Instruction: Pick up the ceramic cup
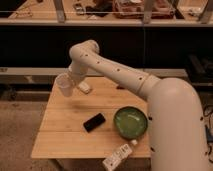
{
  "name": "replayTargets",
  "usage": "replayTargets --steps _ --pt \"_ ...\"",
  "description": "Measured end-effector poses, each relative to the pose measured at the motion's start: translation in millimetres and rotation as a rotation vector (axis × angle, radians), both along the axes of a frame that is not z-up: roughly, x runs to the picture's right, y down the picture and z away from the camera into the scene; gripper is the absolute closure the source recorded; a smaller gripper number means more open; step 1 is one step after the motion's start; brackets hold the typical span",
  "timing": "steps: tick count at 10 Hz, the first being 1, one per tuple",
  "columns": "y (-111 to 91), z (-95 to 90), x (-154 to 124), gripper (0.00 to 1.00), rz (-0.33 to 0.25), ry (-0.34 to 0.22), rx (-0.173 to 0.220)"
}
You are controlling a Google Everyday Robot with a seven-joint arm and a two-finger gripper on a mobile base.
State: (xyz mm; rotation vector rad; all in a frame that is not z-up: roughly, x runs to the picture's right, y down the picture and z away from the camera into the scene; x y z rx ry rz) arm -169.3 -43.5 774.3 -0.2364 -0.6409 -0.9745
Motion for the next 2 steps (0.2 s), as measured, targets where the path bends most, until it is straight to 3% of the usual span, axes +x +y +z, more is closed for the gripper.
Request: replayTargets --steps 2 --pt "-8 -34.4 30 1.0 -0.052 0.048 0.015"
